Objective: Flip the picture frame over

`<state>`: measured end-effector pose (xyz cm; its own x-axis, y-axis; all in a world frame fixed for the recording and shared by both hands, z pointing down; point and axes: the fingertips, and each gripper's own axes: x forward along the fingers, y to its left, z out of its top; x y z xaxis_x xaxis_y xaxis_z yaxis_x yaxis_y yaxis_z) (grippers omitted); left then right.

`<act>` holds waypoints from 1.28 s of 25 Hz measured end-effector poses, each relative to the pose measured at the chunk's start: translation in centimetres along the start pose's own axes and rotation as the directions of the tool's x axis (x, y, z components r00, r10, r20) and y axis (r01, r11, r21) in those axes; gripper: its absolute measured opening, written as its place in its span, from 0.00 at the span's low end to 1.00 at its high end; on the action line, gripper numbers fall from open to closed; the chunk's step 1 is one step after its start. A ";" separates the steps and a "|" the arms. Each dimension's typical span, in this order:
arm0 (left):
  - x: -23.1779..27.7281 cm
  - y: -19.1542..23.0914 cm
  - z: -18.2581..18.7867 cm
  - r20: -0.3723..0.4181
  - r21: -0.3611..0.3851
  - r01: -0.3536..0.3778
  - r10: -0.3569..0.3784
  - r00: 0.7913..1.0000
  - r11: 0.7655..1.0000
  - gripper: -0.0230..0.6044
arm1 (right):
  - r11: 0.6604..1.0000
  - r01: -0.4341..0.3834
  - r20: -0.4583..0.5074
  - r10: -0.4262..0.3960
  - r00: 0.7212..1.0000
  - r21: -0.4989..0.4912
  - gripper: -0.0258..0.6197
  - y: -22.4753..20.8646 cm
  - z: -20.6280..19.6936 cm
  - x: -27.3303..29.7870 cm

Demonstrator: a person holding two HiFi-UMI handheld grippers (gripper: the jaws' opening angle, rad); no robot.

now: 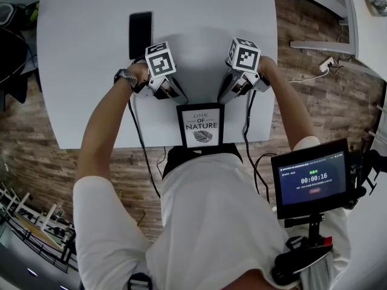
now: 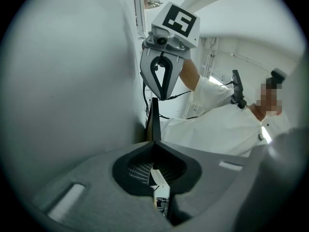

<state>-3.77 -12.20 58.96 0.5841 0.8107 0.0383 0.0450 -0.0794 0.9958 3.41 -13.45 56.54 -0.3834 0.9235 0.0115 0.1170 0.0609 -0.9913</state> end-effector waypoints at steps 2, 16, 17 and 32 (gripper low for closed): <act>-0.1 0.1 0.0 0.008 -0.005 -0.002 0.002 1.000 1.000 0.05 | 1.000 0.004 0.001 -0.004 1.000 0.000 0.04 -0.2 0.0 0.0; -2.0 2.1 1.1 0.067 -0.009 -0.101 0.101 0.993 0.995 0.05 | 0.997 0.065 0.010 -0.066 0.998 0.028 0.04 -1.5 -0.1 -1.4; -2.1 2.0 0.9 0.082 -0.008 -0.120 0.120 0.989 0.993 0.05 | 0.996 0.082 0.012 -0.082 0.997 0.027 0.04 -1.2 0.0 -1.2; -0.5 -5.3 1.7 0.437 0.148 -0.658 0.548 0.714 0.739 0.04 | 0.784 0.619 0.394 -0.583 0.710 0.046 0.04 2.9 2.3 0.9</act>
<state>-2.90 -13.19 53.48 0.7956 0.2815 0.5364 -0.2309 -0.6777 0.6982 1.26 -13.28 53.38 -0.7013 0.4714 0.5348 -0.1875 0.6018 -0.7764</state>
